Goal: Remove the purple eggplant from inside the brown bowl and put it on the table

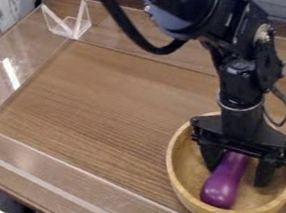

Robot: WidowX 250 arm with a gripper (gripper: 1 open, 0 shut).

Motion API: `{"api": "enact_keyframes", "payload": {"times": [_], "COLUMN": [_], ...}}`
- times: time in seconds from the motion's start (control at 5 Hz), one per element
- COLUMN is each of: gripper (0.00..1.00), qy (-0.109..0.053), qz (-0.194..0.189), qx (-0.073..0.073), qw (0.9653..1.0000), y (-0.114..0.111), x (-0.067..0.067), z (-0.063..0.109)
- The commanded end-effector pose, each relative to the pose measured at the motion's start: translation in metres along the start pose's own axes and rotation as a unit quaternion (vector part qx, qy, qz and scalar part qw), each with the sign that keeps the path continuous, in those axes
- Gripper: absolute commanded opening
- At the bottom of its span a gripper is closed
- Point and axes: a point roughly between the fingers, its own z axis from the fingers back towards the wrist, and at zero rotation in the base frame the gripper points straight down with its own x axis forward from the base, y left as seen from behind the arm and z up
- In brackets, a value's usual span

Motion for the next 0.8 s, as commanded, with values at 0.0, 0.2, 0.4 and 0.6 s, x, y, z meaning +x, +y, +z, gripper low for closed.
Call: {"api": "enact_keyframes", "payload": {"times": [0.0, 0.2, 0.4, 0.6], "gripper": [1.0, 1.0, 0.0, 0.0], "qy": [-0.025, -0.023, -0.021, -0.021], "qz": [-0.016, -0.033, -0.042, -0.023], "qx": [-0.013, -0.016, -0.014, -0.013], "qw": [0.9995, 0.9991, 0.9988, 0.9994], "y": [-0.003, -0.004, 0.007, 0.005], "x": [0.001, -0.005, -0.002, -0.004], "z": [0.014, 0.013, 0.015, 0.011]}}
